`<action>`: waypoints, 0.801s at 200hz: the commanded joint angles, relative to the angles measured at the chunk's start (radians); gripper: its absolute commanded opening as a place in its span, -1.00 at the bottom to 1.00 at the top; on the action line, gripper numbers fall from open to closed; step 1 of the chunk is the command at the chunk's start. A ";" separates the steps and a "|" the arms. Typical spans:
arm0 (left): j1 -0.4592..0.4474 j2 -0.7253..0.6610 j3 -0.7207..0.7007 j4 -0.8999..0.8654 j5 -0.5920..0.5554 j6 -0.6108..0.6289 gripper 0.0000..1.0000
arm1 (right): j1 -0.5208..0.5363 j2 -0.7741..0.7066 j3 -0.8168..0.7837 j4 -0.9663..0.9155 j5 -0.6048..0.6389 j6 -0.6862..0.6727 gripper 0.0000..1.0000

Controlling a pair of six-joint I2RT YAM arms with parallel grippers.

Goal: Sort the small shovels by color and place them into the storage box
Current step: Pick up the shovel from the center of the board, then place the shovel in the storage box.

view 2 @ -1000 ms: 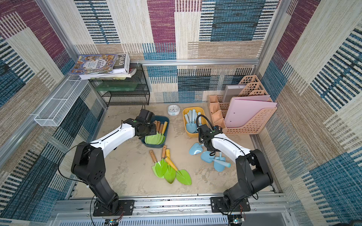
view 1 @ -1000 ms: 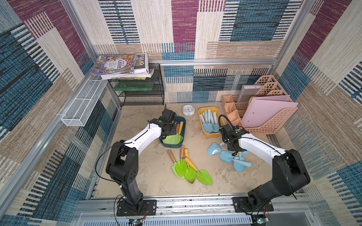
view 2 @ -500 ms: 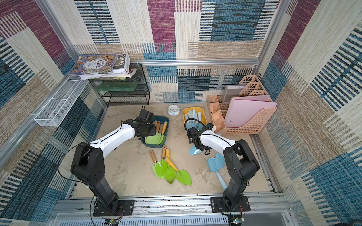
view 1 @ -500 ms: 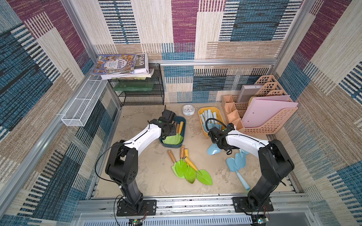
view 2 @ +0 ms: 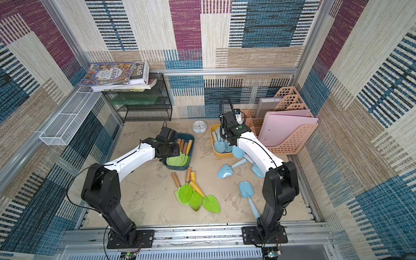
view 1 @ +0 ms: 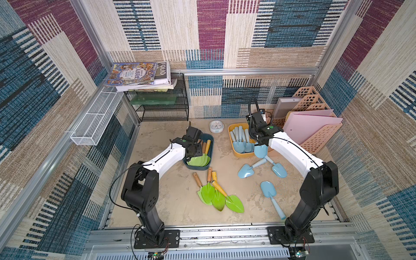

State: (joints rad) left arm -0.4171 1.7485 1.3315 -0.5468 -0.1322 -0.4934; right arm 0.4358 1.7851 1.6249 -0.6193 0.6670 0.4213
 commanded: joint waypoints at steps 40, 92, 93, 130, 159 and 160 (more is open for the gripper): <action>0.002 0.014 -0.001 0.019 -0.001 0.013 0.21 | -0.019 0.271 0.276 0.036 -0.228 -0.070 -0.60; 0.004 0.026 -0.005 0.018 0.006 0.012 0.21 | -0.017 0.421 0.404 0.013 -0.307 -0.063 -0.60; 0.004 0.025 -0.005 0.018 0.006 0.013 0.21 | -0.017 0.423 0.406 0.013 -0.309 -0.062 -0.60; 0.004 0.029 -0.005 0.015 0.013 0.005 0.21 | -0.017 0.460 0.397 0.023 -0.342 -0.041 -0.59; 0.004 0.029 -0.013 0.016 0.013 -0.002 0.21 | -0.017 0.483 0.395 0.032 -0.375 -0.033 -0.58; 0.004 0.030 -0.013 0.017 0.014 -0.002 0.21 | -0.017 0.483 0.395 0.032 -0.375 -0.033 -0.58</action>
State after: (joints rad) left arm -0.4145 1.7725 1.3254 -0.5392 -0.1268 -0.4870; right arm 0.4187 2.2570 2.0201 -0.5941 0.3302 0.3756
